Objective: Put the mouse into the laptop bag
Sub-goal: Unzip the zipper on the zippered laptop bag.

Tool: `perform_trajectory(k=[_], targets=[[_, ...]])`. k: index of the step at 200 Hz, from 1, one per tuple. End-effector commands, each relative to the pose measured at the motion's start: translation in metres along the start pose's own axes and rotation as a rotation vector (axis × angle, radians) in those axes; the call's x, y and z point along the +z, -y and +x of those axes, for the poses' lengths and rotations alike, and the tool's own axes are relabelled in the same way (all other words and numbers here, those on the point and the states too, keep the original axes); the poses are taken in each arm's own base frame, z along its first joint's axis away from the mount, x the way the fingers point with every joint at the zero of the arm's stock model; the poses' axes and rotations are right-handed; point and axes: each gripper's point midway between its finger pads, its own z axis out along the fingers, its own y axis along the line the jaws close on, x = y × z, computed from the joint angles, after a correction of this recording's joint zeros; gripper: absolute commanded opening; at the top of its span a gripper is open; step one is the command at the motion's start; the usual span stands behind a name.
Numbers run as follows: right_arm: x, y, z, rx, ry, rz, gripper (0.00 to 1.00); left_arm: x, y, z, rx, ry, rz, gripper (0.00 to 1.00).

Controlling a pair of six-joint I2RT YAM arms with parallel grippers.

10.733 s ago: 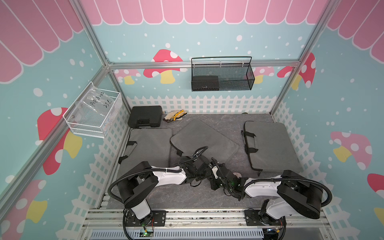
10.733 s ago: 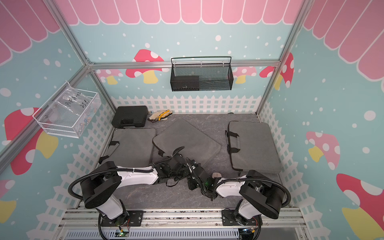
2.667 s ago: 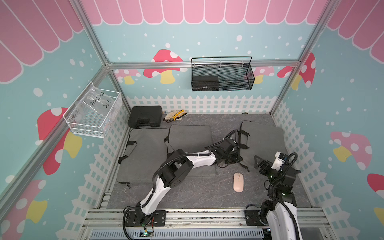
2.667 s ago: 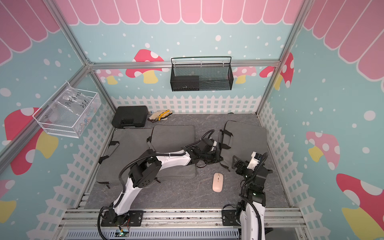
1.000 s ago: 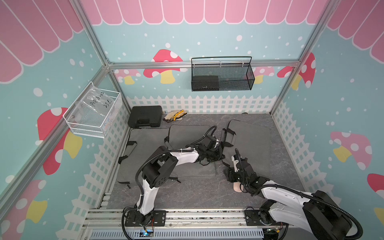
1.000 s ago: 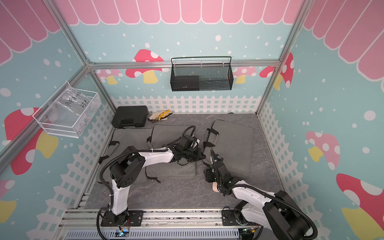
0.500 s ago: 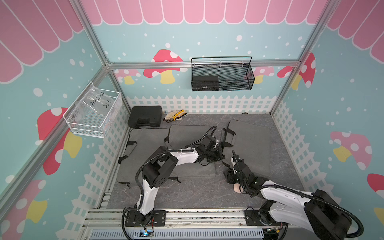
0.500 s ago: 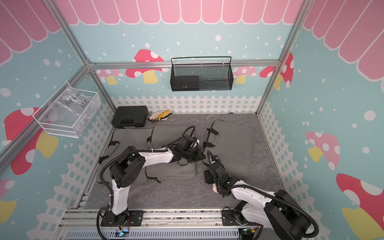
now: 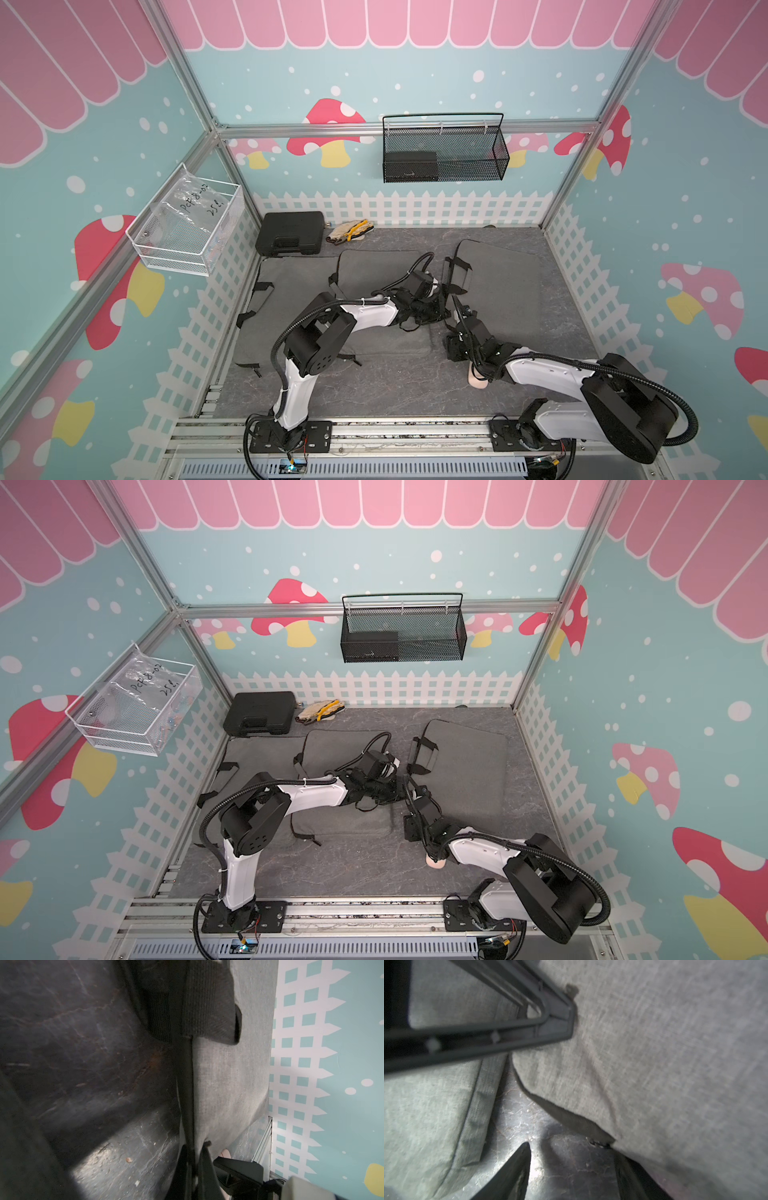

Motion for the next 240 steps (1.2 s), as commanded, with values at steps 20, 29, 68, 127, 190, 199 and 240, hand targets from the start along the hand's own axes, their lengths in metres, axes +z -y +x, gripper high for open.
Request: perform_trajectory(k=[20,29,68,127,190,199,240], targets=[[-0.012,0.013,0.000,0.017,0.022,0.062,0.68,-0.008,0.024,-0.002,0.022,0.019,0.050,0.00],[-0.014,0.012,0.000,0.024,0.032,0.048,0.68,-0.009,0.025,-0.002,0.024,0.019,0.053,0.00],[-0.019,0.018,0.005,0.060,0.034,0.056,0.70,-0.016,0.034,-0.010,0.040,0.028,0.052,0.00],[-0.002,-0.005,0.003,0.038,0.015,-0.043,0.69,-0.027,0.052,-0.014,0.066,0.035,0.070,0.00],[0.012,0.006,0.004,0.034,-0.003,0.052,0.48,-0.016,0.042,-0.004,0.038,0.015,0.073,0.00],[0.012,0.008,0.004,0.037,-0.001,0.057,0.47,-0.014,0.042,-0.004,0.036,0.017,0.076,0.00],[0.009,0.012,0.008,0.047,0.002,0.064,0.44,-0.007,0.034,-0.003,0.022,0.010,0.068,0.00]])
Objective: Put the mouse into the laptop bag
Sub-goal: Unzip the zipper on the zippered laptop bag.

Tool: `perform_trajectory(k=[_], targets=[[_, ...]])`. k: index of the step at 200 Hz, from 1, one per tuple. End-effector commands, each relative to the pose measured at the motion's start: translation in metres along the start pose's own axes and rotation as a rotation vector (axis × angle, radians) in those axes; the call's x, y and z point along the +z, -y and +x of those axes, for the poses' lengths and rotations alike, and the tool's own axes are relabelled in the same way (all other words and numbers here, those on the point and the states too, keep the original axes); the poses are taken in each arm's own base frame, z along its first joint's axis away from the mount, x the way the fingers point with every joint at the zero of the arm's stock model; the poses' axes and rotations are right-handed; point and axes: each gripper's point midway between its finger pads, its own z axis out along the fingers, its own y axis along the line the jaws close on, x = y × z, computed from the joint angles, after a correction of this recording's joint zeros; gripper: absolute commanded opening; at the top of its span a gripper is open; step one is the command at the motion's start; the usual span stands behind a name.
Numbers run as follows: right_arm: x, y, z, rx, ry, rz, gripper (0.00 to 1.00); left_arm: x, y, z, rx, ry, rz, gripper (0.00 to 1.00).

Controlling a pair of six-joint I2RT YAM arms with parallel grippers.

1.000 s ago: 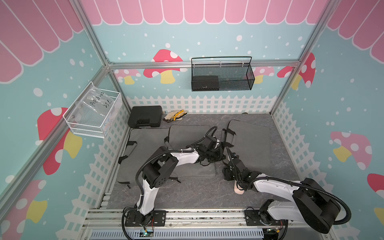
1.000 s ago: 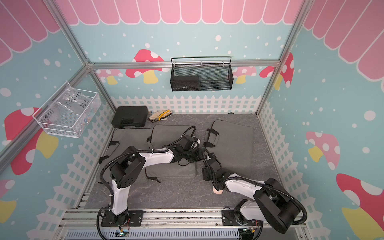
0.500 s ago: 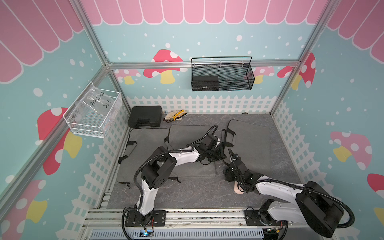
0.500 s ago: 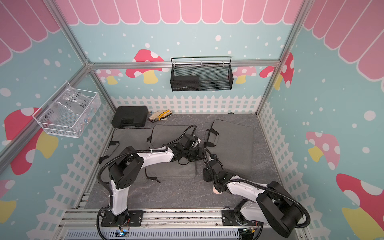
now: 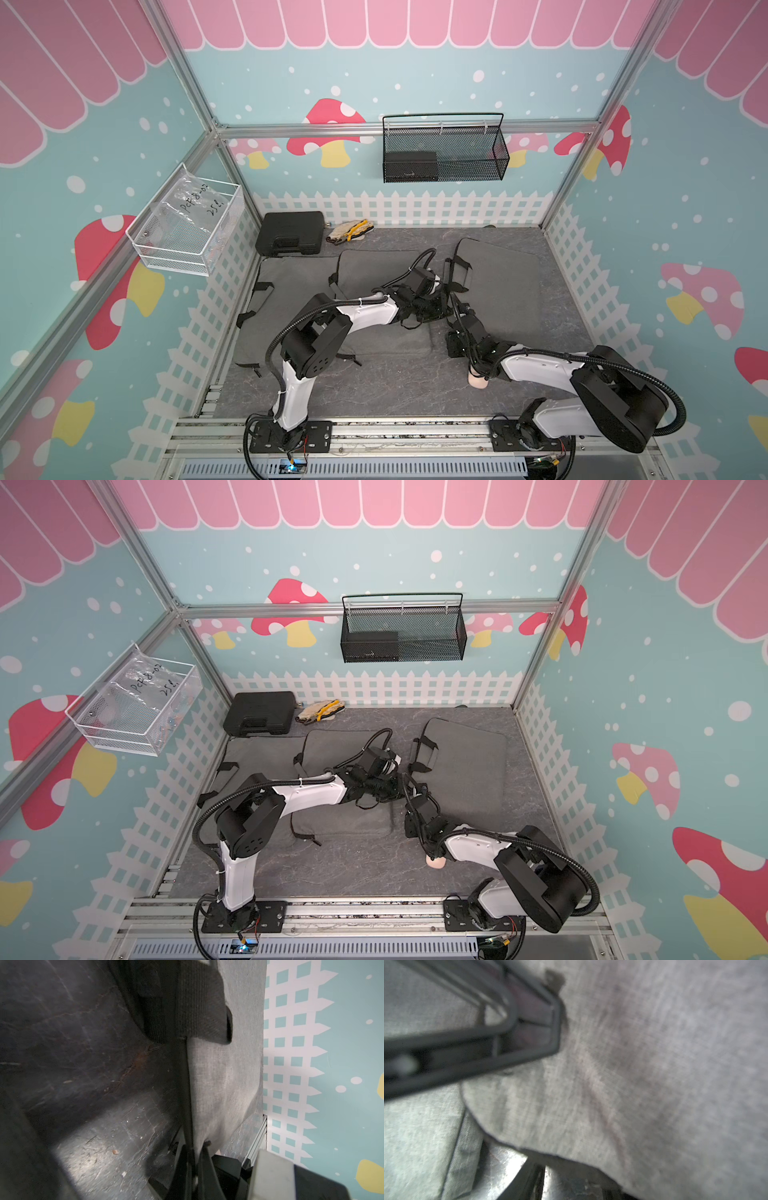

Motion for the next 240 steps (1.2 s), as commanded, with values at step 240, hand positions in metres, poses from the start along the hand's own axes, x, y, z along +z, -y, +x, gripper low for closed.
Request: perform_trajectory(k=[240], targets=[[-0.002,0.023,0.009,0.011,0.059,0.073,0.32,0.031,-0.008,0.004,-0.029,-0.006,0.059,0.00]])
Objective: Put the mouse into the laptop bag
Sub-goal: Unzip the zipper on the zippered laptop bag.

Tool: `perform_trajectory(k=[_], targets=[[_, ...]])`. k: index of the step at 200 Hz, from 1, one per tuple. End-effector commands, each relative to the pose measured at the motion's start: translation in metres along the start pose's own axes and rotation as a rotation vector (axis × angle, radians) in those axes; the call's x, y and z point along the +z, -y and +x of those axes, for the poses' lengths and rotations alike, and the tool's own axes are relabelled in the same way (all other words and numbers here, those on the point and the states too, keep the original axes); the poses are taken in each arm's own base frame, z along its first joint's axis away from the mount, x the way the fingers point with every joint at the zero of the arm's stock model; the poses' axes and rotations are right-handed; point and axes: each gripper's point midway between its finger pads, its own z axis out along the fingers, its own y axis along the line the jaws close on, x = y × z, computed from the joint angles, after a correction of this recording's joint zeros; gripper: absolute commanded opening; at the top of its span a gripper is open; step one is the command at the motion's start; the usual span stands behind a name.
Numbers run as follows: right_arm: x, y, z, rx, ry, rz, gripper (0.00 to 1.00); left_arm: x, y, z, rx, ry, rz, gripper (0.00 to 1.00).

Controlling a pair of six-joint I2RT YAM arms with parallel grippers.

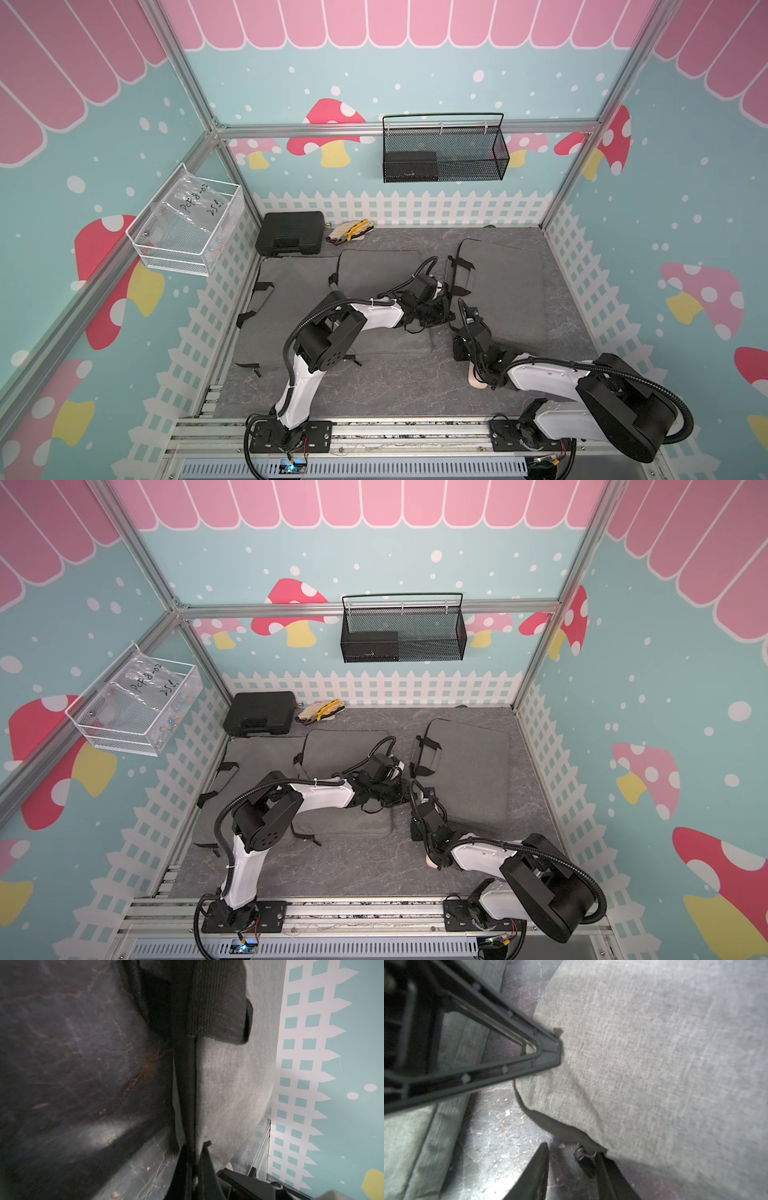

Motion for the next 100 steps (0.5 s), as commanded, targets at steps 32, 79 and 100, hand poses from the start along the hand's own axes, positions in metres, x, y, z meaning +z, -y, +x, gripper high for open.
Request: perform_trajectory(k=[32,79,100], targets=[[0.004,0.004,0.007,0.002,-0.029,0.030,0.26,-0.003,0.016,0.002,0.009,0.007,0.060,0.00],[0.004,-0.002,0.004,-0.007,-0.032,0.003,0.15,-0.003,0.020,0.005,0.009,0.006,0.073,0.00],[0.000,-0.006,0.001,-0.007,-0.022,-0.020,0.07,-0.002,0.020,0.006,-0.003,0.012,0.081,0.00]])
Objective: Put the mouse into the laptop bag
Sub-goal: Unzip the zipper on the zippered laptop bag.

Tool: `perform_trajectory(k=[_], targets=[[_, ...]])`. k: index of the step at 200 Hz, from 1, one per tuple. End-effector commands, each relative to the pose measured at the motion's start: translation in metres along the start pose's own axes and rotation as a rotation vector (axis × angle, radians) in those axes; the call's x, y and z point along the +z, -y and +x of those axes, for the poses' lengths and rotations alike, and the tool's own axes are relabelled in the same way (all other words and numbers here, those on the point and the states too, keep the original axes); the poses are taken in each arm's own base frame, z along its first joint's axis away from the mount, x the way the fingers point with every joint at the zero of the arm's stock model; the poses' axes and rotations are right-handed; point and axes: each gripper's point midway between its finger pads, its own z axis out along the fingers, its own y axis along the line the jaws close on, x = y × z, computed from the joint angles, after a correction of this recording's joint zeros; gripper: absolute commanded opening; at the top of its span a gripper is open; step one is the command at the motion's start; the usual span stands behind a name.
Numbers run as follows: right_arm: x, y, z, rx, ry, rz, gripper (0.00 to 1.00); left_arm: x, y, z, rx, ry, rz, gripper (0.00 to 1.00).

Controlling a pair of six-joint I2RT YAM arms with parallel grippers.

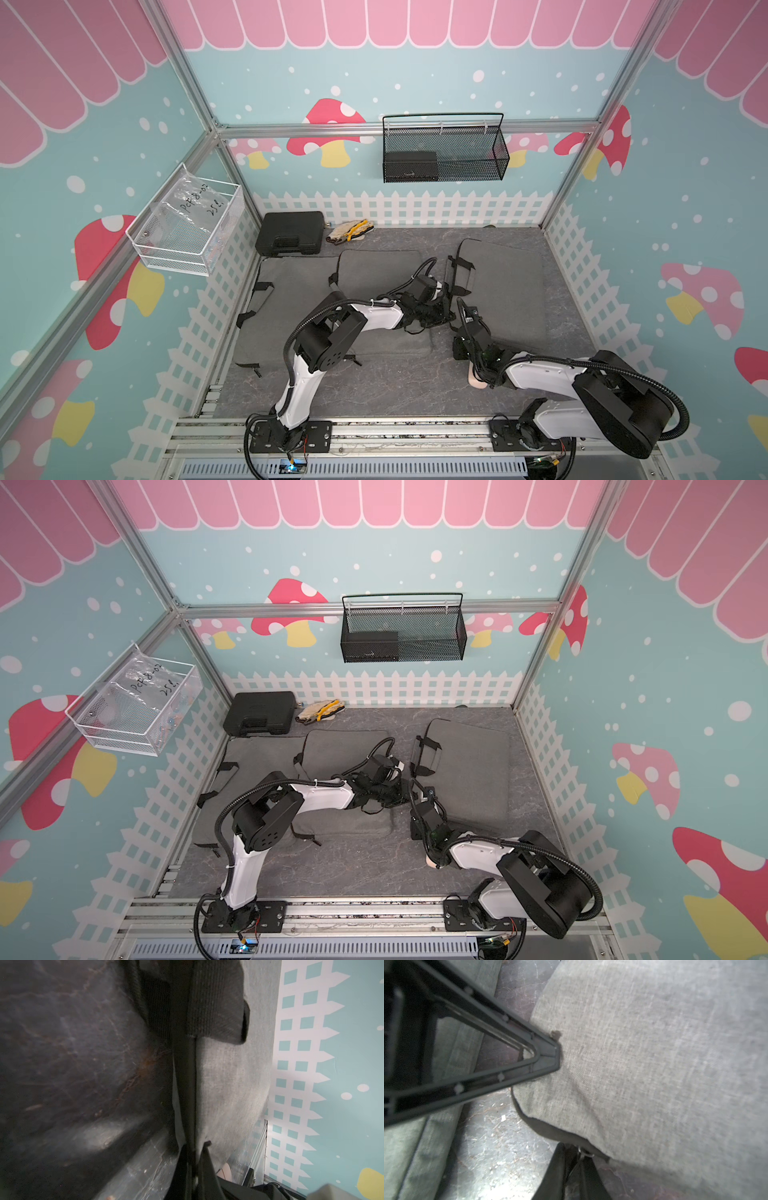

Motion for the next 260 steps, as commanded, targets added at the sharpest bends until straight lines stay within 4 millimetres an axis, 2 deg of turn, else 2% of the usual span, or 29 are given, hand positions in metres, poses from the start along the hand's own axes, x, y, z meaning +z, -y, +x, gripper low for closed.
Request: perform_trajectory(k=[1,27,51,102,126,147,159,185,206,233,260], targets=[[-0.002,-0.007,0.001,-0.004,-0.020,-0.034,0.07,-0.003,0.019,0.006,0.005,0.001,0.060,0.00],[-0.009,-0.011,-0.004,0.001,0.001,-0.069,0.00,-0.003,0.020,0.009,-0.027,0.047,0.085,0.00],[-0.016,-0.023,-0.011,-0.004,0.028,-0.141,0.00,0.000,0.025,0.015,-0.056,0.104,0.120,0.00],[-0.032,-0.054,-0.018,0.005,0.055,-0.327,0.00,0.022,0.038,0.036,-0.089,0.134,0.164,0.00],[-0.037,-0.055,-0.020,0.024,0.072,-0.347,0.00,0.024,0.047,0.045,-0.088,0.158,0.168,0.00],[-0.039,-0.054,-0.019,0.029,0.075,-0.352,0.00,0.018,0.051,0.049,-0.073,0.191,0.147,0.00],[-0.040,-0.052,-0.018,0.040,0.079,-0.344,0.00,0.013,0.052,0.047,-0.059,0.212,0.125,0.10],[-0.041,-0.045,-0.017,0.078,0.089,-0.327,0.00,-0.001,0.051,0.041,-0.038,0.248,0.091,0.40],[-0.044,-0.044,-0.016,0.112,0.079,-0.332,0.00,-0.012,0.052,0.034,-0.029,0.262,0.074,0.52],[-0.045,-0.020,-0.014,0.205,0.035,-0.191,0.00,-0.028,0.050,0.022,-0.019,0.297,0.038,0.60],[-0.048,-0.013,-0.014,0.215,0.029,-0.158,0.00,-0.042,0.047,0.004,-0.022,0.327,0.021,0.61]])
